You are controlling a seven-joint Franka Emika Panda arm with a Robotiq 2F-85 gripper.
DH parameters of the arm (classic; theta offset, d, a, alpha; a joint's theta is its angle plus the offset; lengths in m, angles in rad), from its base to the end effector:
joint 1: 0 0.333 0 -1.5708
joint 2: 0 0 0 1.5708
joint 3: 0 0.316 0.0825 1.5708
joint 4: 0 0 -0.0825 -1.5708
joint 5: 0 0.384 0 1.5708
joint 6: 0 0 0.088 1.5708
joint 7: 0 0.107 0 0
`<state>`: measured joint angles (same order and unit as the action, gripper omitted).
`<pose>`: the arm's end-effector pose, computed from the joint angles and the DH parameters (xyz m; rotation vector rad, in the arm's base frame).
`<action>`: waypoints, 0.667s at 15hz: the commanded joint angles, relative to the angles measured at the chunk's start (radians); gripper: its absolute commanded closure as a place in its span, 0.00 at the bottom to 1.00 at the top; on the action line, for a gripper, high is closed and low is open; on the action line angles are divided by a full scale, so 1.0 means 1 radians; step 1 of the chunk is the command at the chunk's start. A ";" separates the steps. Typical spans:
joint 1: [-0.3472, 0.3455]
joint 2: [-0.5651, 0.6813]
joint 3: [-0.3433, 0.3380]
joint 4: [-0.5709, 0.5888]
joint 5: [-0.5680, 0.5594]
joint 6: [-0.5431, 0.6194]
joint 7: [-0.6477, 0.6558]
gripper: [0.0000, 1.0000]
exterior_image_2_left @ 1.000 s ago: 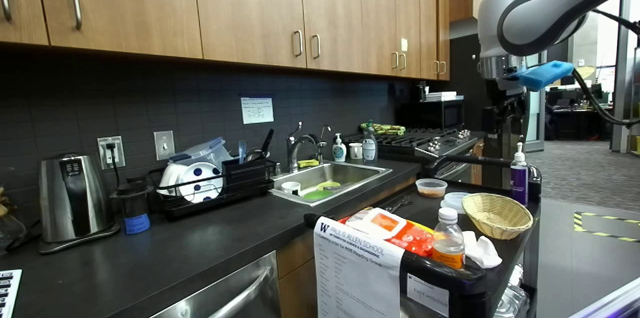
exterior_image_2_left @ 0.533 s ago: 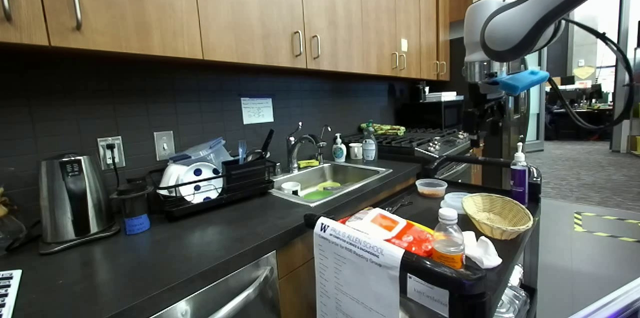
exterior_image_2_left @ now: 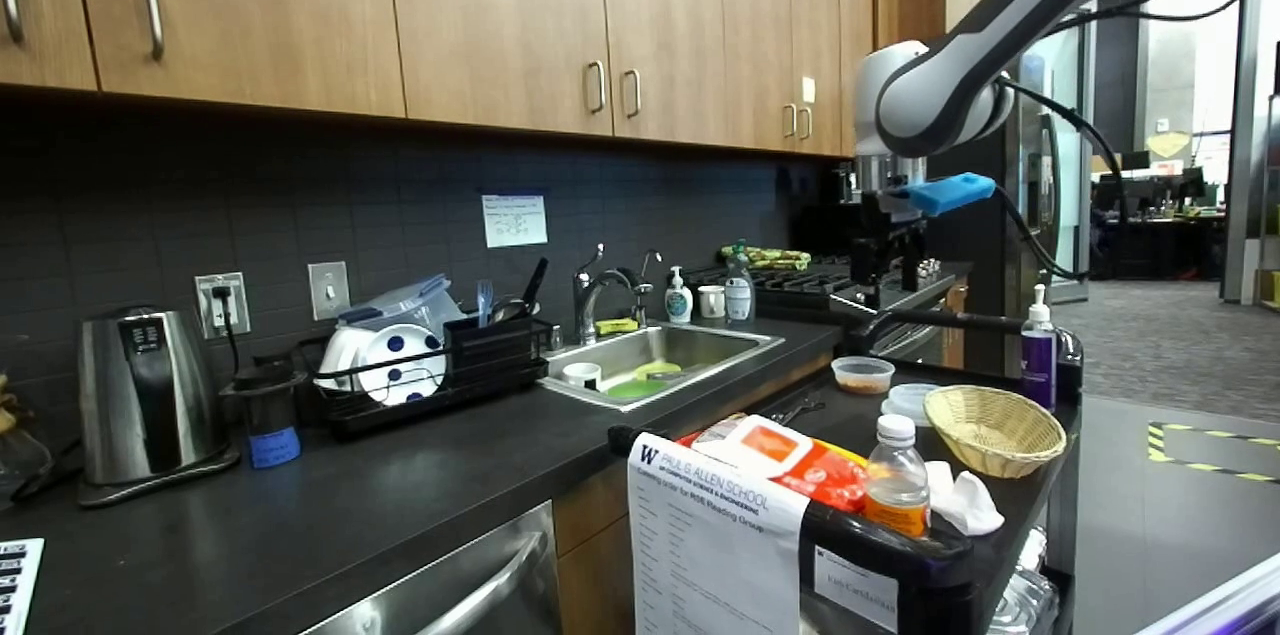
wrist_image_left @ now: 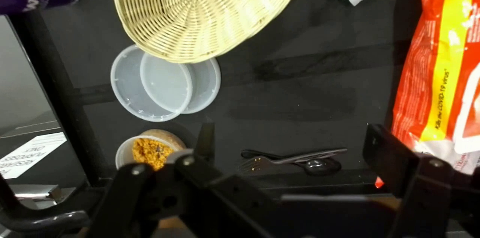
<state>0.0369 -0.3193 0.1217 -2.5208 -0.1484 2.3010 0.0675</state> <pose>0.4314 0.0658 0.4007 2.9829 0.2702 0.1675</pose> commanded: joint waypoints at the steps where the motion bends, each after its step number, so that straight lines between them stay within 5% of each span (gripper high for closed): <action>1: 0.017 0.212 0.006 0.188 0.018 -0.011 0.025 0.00; 10: 0.109 0.574 -0.016 0.529 -0.110 -0.094 0.374 0.00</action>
<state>0.1011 0.1576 0.1319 -2.1015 -0.2139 2.2681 0.3257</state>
